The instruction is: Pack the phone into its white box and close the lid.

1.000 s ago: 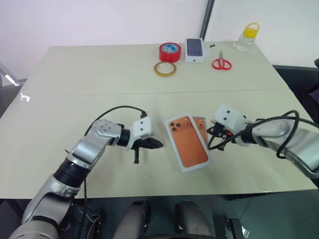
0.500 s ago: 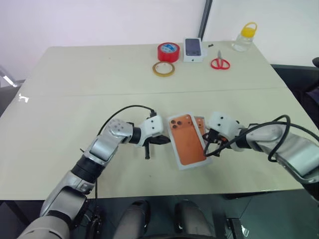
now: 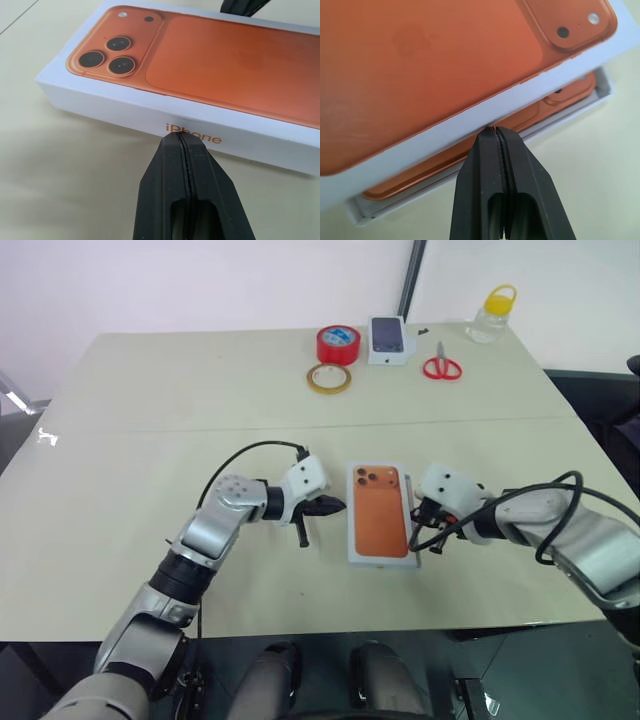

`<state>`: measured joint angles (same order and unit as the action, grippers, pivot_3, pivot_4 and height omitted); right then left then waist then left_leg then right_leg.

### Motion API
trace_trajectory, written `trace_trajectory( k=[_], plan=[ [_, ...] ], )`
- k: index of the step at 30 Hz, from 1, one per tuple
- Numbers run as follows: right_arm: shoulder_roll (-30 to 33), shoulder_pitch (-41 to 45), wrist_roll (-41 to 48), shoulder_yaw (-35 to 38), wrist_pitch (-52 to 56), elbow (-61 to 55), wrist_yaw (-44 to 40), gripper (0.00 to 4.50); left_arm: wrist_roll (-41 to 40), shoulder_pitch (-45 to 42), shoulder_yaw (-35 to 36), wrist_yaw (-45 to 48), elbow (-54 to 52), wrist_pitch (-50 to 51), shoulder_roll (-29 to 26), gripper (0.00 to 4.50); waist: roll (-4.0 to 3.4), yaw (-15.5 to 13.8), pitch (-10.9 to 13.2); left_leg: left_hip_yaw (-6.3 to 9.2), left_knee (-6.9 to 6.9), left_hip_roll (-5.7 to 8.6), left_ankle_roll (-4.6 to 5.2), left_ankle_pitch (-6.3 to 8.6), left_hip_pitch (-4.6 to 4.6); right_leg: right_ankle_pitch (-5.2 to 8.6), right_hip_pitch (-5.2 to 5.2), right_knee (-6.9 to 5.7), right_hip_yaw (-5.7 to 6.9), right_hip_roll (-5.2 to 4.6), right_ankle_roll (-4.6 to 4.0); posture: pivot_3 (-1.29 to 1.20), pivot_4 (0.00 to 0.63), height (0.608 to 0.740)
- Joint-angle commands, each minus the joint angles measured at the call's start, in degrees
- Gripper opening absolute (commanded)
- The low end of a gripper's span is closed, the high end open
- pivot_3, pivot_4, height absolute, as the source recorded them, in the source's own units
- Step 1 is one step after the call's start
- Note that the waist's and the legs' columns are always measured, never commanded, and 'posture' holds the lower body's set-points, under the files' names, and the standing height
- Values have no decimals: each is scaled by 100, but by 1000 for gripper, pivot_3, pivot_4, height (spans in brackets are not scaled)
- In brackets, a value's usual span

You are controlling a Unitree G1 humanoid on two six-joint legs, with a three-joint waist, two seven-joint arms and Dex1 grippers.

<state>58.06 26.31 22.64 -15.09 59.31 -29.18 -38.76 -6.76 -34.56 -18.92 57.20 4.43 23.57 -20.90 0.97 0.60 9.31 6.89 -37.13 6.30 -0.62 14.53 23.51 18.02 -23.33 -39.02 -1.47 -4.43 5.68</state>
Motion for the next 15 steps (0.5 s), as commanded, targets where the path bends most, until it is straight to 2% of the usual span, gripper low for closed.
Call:
trace_trajectory(
  k=[1,15],
  plan=[
    [-88,55,-29,215,-35,-212,-42,32,-34,-189,-23,-35,-37,-85,152,0,0,1,0,0,0,0,0,0,0,0,0,0,0,0,0,0,150,740],
    [-63,-164,-124,444,70,-318,-94,32,53,-251,-156,-42,140,-106,425,0,0,1,0,0,0,1,-5,-3,0,0,0,-1,0,0,0,0,150,740]
  ],
)
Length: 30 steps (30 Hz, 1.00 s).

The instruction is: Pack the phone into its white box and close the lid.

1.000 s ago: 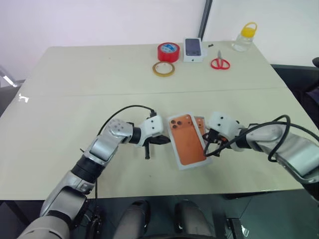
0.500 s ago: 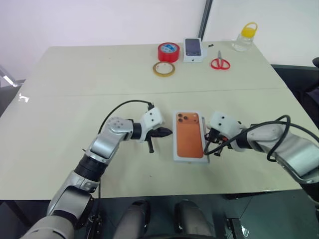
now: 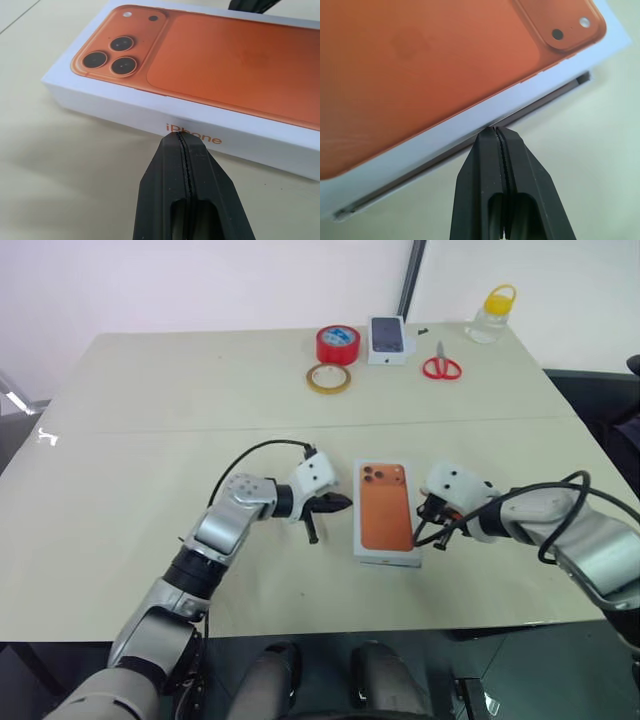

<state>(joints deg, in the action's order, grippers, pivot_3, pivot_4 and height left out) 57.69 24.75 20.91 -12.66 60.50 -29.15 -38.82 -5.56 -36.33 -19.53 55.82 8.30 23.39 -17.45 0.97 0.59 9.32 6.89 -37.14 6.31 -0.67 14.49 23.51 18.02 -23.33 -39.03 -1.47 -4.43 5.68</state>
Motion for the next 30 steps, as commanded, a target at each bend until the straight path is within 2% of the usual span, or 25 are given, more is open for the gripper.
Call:
trace_trajectory(
  k=[1,30],
  plan=[
    [-17,-39,53,216,-41,-341,-95,32,-65,-62,-107,113,-268,-86,72,0,0,1,0,0,0,0,0,0,0,0,0,0,0,0,0,0,150,740],
    [-119,-318,-165,333,-10,-284,-109,32,2,-64,-153,-30,-188,-105,121,0,0,-2,0,0,-1,0,-3,-2,0,0,1,0,0,0,0,0,150,740]
  ],
)
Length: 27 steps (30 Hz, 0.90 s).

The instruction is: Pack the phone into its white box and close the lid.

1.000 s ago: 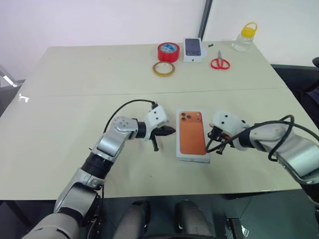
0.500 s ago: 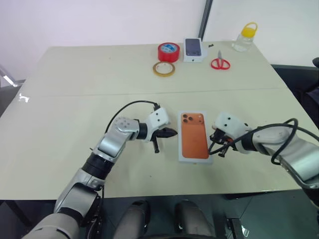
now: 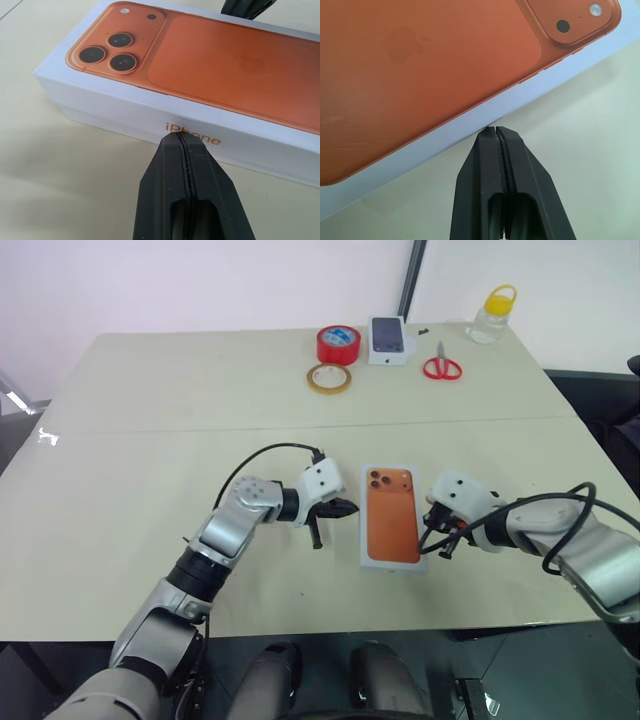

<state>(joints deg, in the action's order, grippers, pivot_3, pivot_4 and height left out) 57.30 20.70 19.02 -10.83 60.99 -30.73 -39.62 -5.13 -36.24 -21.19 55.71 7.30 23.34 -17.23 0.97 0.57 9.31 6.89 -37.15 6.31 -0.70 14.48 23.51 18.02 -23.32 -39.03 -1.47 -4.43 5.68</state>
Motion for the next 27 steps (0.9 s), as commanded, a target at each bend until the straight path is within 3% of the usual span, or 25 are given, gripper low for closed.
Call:
trace_trajectory(
  k=[1,27],
  plan=[
    [-84,102,30,163,-52,-131,-33,32,-51,-78,24,-27,-85,-92,105,0,0,0,0,0,0,0,0,0,0,0,0,0,0,0,0,0,150,740],
    [-128,125,-91,229,-88,89,-44,32,-128,-123,213,-149,65,52,181,0,0,4,0,0,-1,0,-2,-1,0,0,0,-2,0,0,0,0,150,740]
  ],
)
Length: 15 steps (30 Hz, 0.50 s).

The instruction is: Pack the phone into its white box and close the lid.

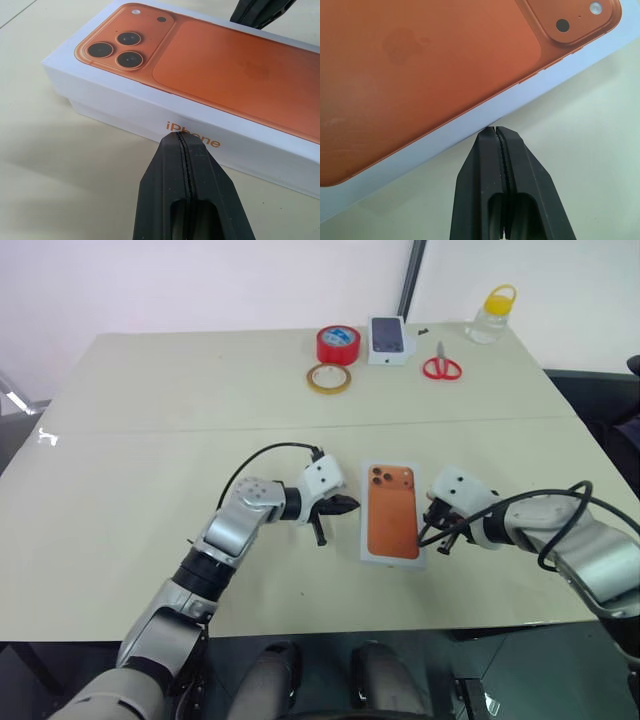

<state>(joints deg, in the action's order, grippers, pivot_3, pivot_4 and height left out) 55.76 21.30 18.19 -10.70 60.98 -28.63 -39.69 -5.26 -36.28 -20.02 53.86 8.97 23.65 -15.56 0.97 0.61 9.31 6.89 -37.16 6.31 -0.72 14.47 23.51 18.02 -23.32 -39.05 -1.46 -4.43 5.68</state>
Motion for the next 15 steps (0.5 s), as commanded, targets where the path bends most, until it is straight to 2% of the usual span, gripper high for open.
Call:
trace_trajectory(
  k=[1,10,15],
  plan=[
    [67,53,-11,260,-101,-115,-53,32,-112,-111,114,47,-92,18,-16,0,0,0,0,0,0,0,0,0,0,0,0,0,0,0,0,0,150,740],
    [673,-244,-128,855,-704,171,-368,32,-110,-112,335,62,114,-27,-321,0,-1,-6,0,0,0,0,0,0,0,0,0,0,1,0,0,0,150,740],
    [717,-711,373,1479,-1195,-321,-975,32,-380,-484,689,-73,302,124,-118,0,2,-12,1,-1,-1,0,2,1,0,0,1,-1,2,0,0,0,150,740]
  ],
)
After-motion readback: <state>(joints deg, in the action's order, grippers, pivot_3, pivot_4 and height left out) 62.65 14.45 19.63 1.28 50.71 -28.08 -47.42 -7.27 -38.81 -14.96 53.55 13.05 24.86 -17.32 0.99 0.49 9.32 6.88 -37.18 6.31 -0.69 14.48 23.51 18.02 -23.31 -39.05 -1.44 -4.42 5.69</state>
